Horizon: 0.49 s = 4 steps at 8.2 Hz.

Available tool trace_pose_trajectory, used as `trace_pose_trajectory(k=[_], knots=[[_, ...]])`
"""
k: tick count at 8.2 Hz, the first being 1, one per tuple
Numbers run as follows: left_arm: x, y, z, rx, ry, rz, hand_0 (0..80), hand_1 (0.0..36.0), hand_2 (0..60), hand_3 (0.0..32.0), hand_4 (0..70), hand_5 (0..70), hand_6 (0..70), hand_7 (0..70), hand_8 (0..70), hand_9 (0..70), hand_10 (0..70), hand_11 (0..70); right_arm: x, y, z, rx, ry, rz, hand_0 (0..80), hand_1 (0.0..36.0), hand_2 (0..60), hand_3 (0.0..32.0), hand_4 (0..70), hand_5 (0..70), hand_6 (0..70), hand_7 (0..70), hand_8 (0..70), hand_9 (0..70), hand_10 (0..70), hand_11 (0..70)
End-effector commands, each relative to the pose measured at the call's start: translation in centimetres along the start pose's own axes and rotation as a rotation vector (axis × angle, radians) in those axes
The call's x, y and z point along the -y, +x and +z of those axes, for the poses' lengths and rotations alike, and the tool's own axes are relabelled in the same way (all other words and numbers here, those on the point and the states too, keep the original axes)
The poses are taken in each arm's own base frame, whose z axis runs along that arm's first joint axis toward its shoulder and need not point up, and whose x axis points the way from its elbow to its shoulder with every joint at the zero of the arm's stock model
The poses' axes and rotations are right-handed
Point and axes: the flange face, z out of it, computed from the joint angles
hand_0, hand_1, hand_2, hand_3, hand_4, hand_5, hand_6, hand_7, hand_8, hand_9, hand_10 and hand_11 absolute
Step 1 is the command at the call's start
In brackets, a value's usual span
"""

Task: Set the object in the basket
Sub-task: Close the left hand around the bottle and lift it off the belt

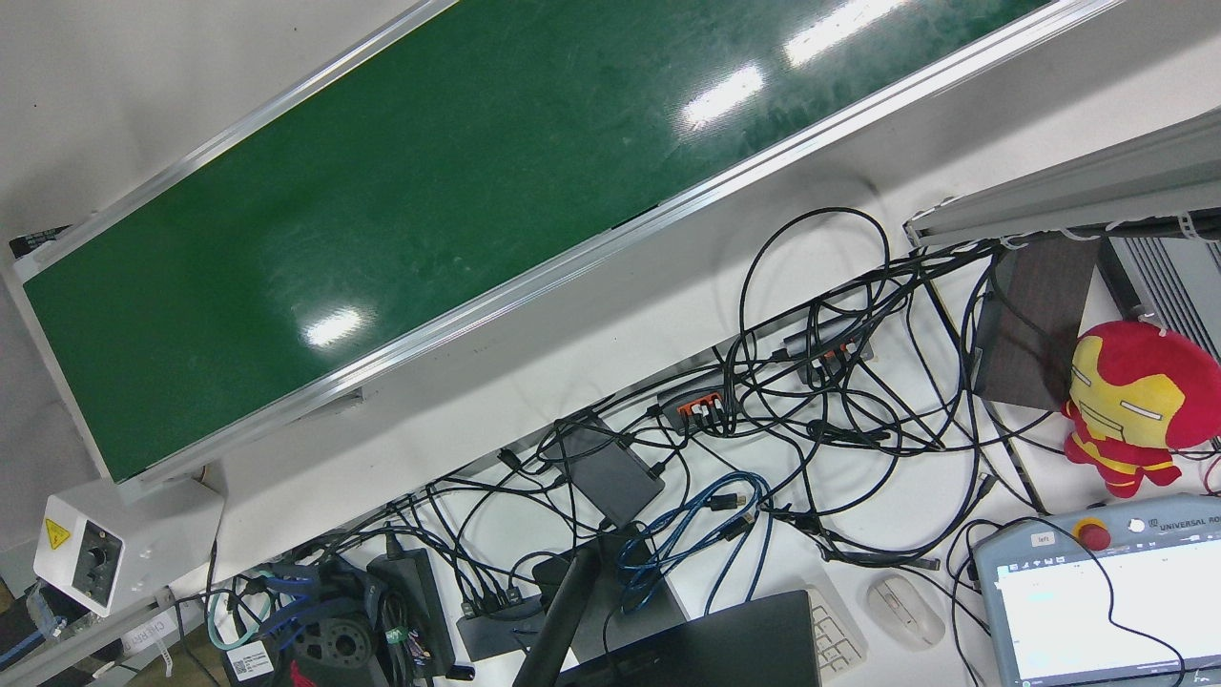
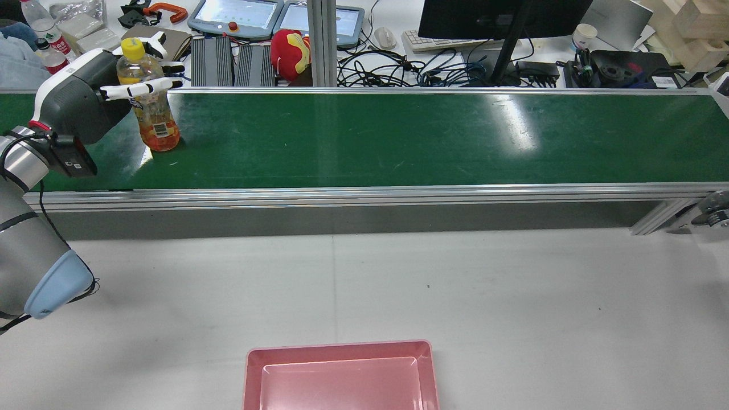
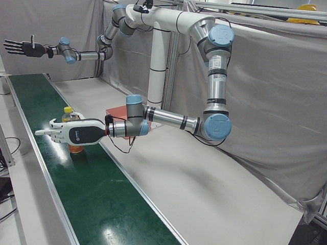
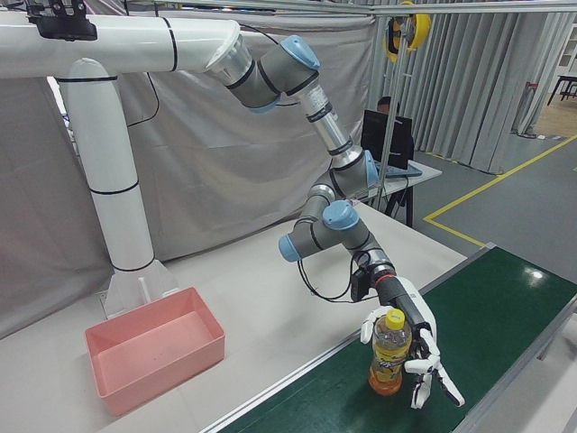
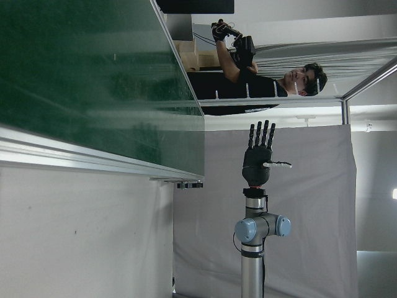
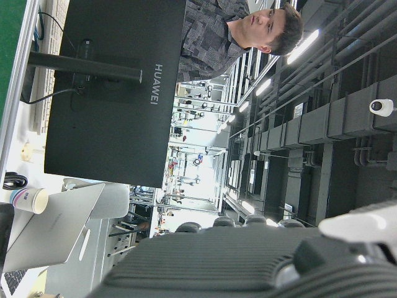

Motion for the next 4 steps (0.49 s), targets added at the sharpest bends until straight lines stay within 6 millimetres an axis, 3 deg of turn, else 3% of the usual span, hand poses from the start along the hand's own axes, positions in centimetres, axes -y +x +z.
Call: trace_pose_trajectory(k=[1,2,3,4], knots=[[-1.1,0.7,0.4,-0.044,0.056,0.015,60.0,36.0,60.0,0.0,69.8,70.0,31.0,49.5,68.4,70.0,51.1,70.0,0.0,0.0,0.0,-0.001,-0.001,0.000,0.0,0.0,0.0,0.0,0.0,0.0,0.0,0.0,0.0,0.0,0.0,0.0],[-1.6,0.8,0.4,-0.044,0.046,0.002,70.0,36.0,60.0,0.0,70.0,70.0,43.9,63.7,70.0,70.0,54.3,70.0,0.0,0.0,0.0,-0.001,-0.001,0.000,0.0,0.0,0.0,0.0,0.0,0.0,0.0,0.0,0.0,0.0,0.0,0.0],[-3.5,1.4,-0.2,-0.044,0.027,-0.004,65.0,36.0,60.0,0.0,70.0,70.0,49.1,69.5,70.0,70.0,51.3,70.0,0.0,0.0,0.0,-0.001,-0.001,0.000,0.0,0.0,0.0,0.0,0.0,0.0,0.0,0.0,0.0,0.0,0.0,0.0],[-5.6,1.7,-0.8,-0.037,0.004,-0.011,69.8,36.0,60.0,0.0,70.0,70.0,51.4,70.0,70.0,70.0,45.5,65.5,0.0,0.0,0.0,-0.001,-0.001,0.002,0.0,0.0,0.0,0.0,0.0,0.0,0.0,0.0,0.0,0.0,0.0,0.0]])
